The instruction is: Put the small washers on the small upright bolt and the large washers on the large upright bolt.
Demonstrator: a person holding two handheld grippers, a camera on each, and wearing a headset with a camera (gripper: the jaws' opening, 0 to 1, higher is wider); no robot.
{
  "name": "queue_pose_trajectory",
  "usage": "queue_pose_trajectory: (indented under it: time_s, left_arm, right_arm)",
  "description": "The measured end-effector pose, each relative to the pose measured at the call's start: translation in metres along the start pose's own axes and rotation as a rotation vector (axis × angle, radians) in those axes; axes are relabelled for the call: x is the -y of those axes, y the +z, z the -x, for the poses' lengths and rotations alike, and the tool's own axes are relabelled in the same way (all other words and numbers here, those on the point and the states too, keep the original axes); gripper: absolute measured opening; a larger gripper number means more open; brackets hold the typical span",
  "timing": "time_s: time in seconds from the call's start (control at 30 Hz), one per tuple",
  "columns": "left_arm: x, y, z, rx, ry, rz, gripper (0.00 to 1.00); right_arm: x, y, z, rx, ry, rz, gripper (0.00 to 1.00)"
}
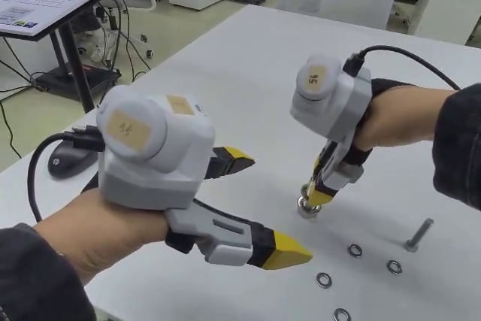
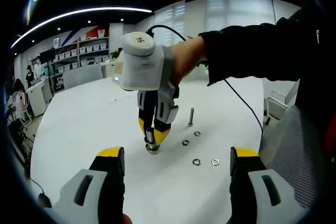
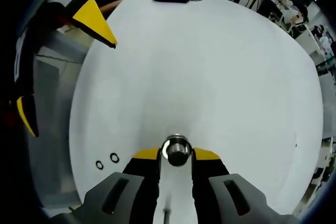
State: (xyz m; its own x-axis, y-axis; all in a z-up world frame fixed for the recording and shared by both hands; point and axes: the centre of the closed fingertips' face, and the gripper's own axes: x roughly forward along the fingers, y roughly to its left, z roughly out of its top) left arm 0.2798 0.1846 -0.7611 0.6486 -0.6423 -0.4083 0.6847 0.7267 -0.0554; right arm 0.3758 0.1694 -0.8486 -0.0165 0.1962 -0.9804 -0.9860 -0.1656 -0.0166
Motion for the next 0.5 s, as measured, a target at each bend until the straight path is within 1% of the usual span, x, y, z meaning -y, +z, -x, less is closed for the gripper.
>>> queue_pose_trajectory:
  time_s: [0.2,0.3,0.5]
  left_arm:
    - [0.0,0.0,0.0,0.001,-0.001,0.0,0.82]
    - [0.001,0.0,0.001,0.001,-0.001,0.001,0.82]
    - [0.0,0.0,0.001,0.002,-0.001,0.0,0.82]
  right_arm:
    - [-0.002,-0.001,-0.004,-0.009,0.001,0.003,0.23]
    - [-0.007,-0.002,-0.005,-0.017,0.002,0.005,0.23]
    - [-0.011,-0.002,-0.005,-0.019,0.005,0.001,0.23]
